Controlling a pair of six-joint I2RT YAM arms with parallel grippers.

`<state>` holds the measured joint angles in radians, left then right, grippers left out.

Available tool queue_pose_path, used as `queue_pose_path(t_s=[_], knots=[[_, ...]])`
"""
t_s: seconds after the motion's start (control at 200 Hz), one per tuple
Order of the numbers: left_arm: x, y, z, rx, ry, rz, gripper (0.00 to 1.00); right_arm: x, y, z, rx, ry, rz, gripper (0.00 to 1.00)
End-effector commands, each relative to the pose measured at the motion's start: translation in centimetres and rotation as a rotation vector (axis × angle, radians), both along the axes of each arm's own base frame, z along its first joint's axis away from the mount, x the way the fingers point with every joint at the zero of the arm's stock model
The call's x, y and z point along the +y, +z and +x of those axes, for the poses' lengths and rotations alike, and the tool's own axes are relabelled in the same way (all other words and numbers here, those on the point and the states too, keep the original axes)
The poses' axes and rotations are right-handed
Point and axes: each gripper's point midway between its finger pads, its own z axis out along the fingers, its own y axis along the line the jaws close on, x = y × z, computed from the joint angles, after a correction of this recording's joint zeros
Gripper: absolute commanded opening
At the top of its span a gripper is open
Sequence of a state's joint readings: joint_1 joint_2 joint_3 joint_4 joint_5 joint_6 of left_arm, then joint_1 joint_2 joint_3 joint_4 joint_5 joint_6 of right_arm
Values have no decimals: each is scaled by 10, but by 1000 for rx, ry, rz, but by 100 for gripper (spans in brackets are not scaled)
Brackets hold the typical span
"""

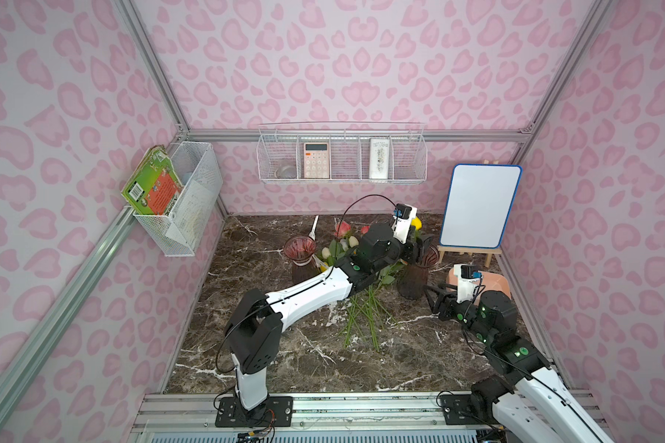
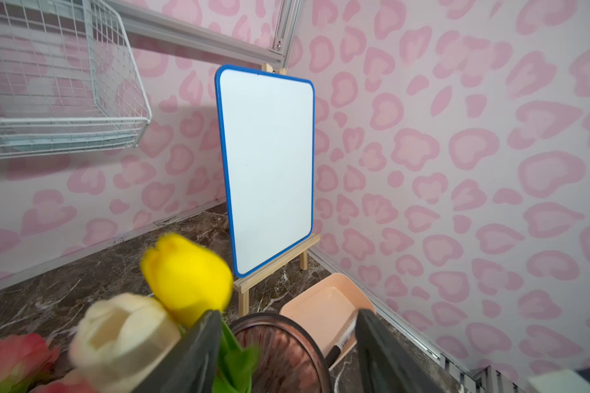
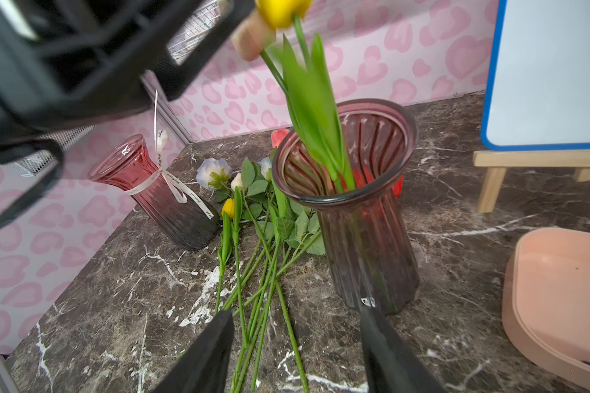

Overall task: Arrange the flowers in different vases according to their variety
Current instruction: Insert the flower at the center of the board.

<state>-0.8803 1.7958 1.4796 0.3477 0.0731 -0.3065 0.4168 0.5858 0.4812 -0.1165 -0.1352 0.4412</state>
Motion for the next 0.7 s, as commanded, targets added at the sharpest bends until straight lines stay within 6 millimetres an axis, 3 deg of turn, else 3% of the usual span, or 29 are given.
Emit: queue_pose_path(t_s=[0.0,0.105,0.245,0.415,0.55,0.695], knots=[[17,12,-18,-5,-18,6,74,2,-3,0,5,11,-3,62],[38,8,-34,16,-11,68,80,7,-5,0,12,36,5,62],[79,-12,-51,59,60,139,90,19,-9,-5,22,112,20,61],[134,-53,-65,144,206,243,99,43,-13,-11,36,204,19,61],[182,-90,-72,228,349,367,99,66,-20,-16,54,248,-29,61],[225,-118,-76,286,473,415,99,87,-33,-14,87,254,-101,58]])
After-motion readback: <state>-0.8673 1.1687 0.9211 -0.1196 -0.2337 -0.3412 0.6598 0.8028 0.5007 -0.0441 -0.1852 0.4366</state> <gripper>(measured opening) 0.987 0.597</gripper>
